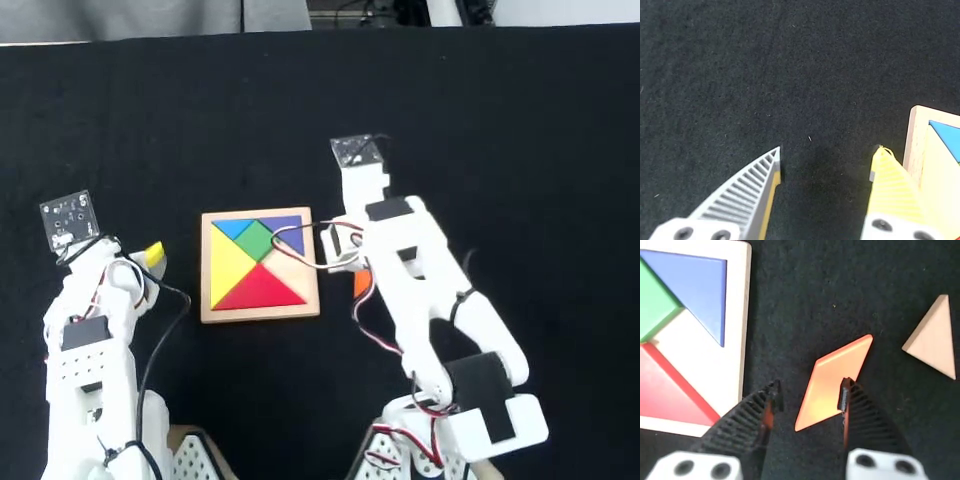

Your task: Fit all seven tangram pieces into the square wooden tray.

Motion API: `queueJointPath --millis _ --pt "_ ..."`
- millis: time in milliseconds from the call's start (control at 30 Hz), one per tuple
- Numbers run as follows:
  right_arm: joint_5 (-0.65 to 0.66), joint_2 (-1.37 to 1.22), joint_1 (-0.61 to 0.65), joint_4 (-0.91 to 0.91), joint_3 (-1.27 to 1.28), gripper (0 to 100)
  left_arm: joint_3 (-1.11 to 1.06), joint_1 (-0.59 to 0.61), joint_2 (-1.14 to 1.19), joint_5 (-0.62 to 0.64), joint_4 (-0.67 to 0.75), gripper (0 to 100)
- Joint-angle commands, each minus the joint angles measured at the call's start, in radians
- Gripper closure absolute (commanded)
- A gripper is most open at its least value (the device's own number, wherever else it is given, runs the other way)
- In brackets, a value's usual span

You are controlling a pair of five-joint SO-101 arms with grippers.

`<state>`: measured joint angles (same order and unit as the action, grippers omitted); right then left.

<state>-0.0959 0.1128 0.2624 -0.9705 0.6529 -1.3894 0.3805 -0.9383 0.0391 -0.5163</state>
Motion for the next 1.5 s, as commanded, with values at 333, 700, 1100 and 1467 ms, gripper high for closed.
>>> queueJointPath --millis 333,700,1100,1467 --pt "0.002 -0.122 -0.055 0.008 -0.107 80.4 0.002 0.002 -0.015 0.002 0.018 71" --pt "0.003 -0.128 -0.091 0.015 -0.096 80.4 0.002 0.002 -0.015 0.002 0.018 71" --pt "0.003 0.048 0.003 0.021 -0.021 80.4 0.002 0.002 -0.015 0.002 0.018 71" --pt "0.003 -0.18 -0.049 0.006 -0.128 80.4 0.001 0.002 -0.015 0.002 0.018 71"
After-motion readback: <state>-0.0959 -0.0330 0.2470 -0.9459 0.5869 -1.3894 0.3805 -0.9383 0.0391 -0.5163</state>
